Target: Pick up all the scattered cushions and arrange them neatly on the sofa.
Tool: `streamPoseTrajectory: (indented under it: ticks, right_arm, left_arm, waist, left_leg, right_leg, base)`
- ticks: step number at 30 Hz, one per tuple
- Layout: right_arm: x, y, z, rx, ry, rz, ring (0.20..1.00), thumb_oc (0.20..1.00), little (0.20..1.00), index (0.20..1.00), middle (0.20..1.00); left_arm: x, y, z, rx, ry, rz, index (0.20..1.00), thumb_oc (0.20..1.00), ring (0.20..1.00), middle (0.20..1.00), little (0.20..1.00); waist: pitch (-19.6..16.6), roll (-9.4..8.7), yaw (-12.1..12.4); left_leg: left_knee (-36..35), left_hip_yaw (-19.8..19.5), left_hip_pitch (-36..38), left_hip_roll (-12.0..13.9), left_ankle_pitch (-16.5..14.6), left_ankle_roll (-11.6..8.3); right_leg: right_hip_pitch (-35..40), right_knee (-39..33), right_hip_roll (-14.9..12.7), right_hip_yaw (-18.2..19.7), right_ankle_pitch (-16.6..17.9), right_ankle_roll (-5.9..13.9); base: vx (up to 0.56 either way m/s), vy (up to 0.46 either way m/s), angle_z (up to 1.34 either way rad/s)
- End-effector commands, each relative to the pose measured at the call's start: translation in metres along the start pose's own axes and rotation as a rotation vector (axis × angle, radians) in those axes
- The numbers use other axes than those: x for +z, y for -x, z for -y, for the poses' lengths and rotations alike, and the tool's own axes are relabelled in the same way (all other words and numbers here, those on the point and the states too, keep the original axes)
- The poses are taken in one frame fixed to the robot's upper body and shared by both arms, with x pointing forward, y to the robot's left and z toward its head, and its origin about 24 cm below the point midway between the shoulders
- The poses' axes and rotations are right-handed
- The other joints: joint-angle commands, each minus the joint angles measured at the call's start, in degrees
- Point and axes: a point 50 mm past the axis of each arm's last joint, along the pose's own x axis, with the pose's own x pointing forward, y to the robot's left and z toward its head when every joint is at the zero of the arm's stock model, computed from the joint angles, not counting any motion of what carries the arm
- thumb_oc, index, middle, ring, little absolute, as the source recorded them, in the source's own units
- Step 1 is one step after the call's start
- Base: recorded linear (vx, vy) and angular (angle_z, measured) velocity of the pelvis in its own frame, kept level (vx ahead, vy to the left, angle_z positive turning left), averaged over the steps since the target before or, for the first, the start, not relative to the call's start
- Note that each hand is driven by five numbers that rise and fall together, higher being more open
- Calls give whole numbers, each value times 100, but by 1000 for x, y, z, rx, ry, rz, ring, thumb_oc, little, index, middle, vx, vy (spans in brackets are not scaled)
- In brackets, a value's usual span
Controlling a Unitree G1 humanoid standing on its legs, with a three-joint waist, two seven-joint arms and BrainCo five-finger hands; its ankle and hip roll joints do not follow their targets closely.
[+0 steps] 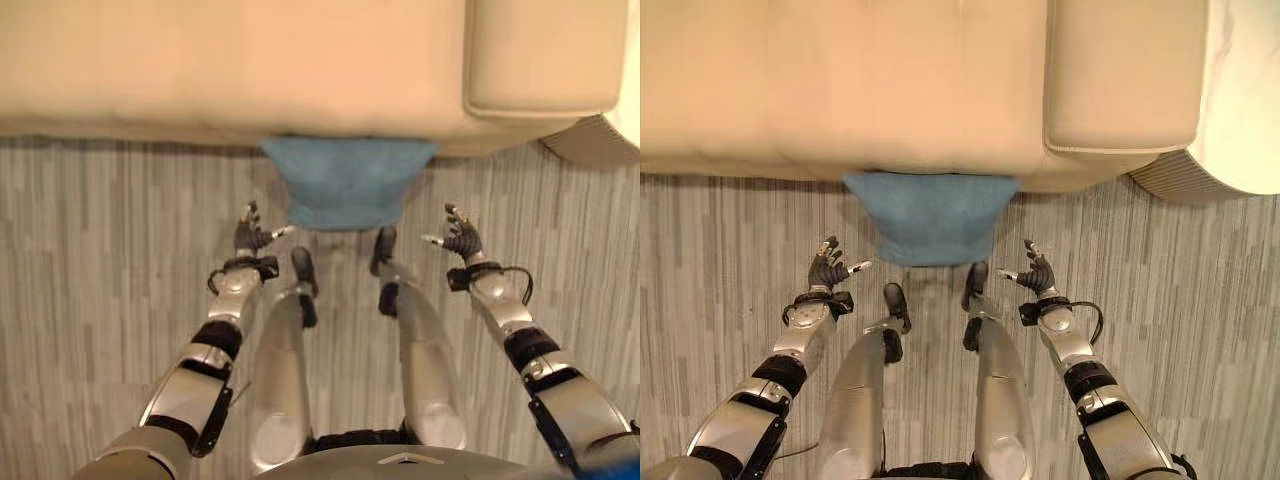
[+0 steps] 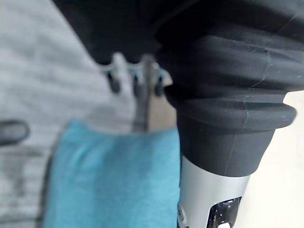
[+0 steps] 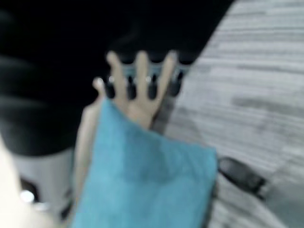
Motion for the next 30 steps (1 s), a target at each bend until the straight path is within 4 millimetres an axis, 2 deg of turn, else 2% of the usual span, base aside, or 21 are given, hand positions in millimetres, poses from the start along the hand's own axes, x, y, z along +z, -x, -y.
streamPoseTrajectory:
  ticks: [1, 3, 4, 5, 8, 10, 11, 18, 22, 26, 30]
  right_arm:
    - [7, 4, 8, -75, -39, 78, 1000, 1000, 1000, 1000, 1000]
    - [26, -5, 12, -92, -48, 130, 1000, 1000, 1000, 1000, 1000]
    - [38, -11, 16, -102, -43, 166, 1000, 1000, 1000, 1000, 1000]
    - [39, -11, 16, -103, -43, 167, 1000, 1000, 1000, 1000, 1000]
    - [68, -24, 26, -139, -32, 241, 1000, 1000, 1000, 1000, 1000]
    - [73, -27, 29, -152, -34, 246, 1000, 1000, 1000, 1000, 1000]
    - [81, -30, 33, -166, -22, 263, 1000, 1000, 1000, 1000, 1000]
    - [98, -36, 54, -225, -14, 292, 1000, 1000, 1000, 1000, 1000]
    - [111, -39, 61, -243, -34, 326, 1000, 1000, 1000, 1000, 1000]
    - [118, -41, 67, -253, -25, 335, 1000, 1000, 1000, 1000, 1000]
    - [133, -45, 73, -262, -15, 364, 1000, 1000, 1000, 1000, 1000]
  left_arm:
    - [10, 0, -10, 67, 20, 74, 1000, 1000, 1000, 1000, 1000]
    - [28, -9, -9, 65, 7, 116, 1000, 1000, 1000, 1000, 1000]
    - [45, -16, -9, 57, -19, 162, 1000, 1000, 1000, 1000, 1000]
    - [46, -16, -9, 57, -19, 163, 1000, 1000, 1000, 1000, 1000]
    - [91, -29, -5, 63, -45, 278, 1000, 1000, 1000, 1000, 1000]
    - [100, -31, -4, 66, -48, 298, 1000, 1000, 1000, 1000, 1000]
    - [113, -34, -5, 71, -50, 327, 1000, 1000, 1000, 1000, 1000]
    - [140, -39, -8, 75, -47, 385, 1000, 1000, 1000, 1000, 1000]
    - [154, -38, -2, 57, -19, 421, 1000, 1000, 1000, 1000, 1000]
    - [159, -39, 5, 45, -25, 426, 1000, 1000, 1000, 1000, 1000]
    - [182, -39, 13, 30, -60, 484, 1000, 1000, 1000, 1000, 1000]
  waist:
    - [-731, 131, -12]
    - [-703, 138, -32]
    - [-668, 134, -56]
    - [-677, 135, -57]
    - [-562, 168, -100]
    - [-546, 183, -114]
    - [-515, 199, -135]
    - [-517, 274, -179]
    - [-507, 313, -209]
    - [-510, 351, -218]
    - [-479, 369, -220]
  left_leg:
    - [-16, -63, -540, 121, 196, -471]
    - [147, -102, -937, 160, 184, -446]
    - [253, -131, -1230, 180, 172, -422]
    - [268, -133, -1258, 182, 167, -421]
    - [518, -183, -1834, 197, 132, -382]
    - [572, -195, -1977, 186, 119, -370]
    - [708, -211, -2199, 160, 89, -345]
    - [1129, -175, -2837, 152, -60, -273]
    - [1353, -122, -3219, 159, -113, -226]
    - [1466, -126, -3425, 161, -136, -197]
    - [1596, -156, -3652, 166, -163, -159]
  right_leg:
    - [-507, 437, -226, 185, -253, 464]
    - [-899, 600, -247, 233, -256, 446]
    - [-1139, 671, -230, 262, -250, 432]
    - [-1165, 682, -230, 263, -253, 431]
    - [-1704, 890, -233, 324, -252, 421]
    - [-1848, 950, -240, 345, -273, 412]
    - [-2121, 1148, -241, 416, -321, 384]
    - [-2875, 1619, -240, 614, -463, 319]
    - [-3296, 1846, -214, 688, -505, 301]
    - [-3513, 1986, -205, 727, -537, 300]
    - [-3761, 2127, -194, 778, -554, 305]
  base:
    - [-35, 4, 5]
    - [-16, 7, 10]
    - [-6, 13, 10]
    - [-1, 6, 4]
    - [22, 21, -4]
    - [41, 34, 2]
    - [65, 45, 6]
    - [58, 33, -2]
    - [18, 4, -1]
    - [19, 8, -3]
    - [18, -30, -5]
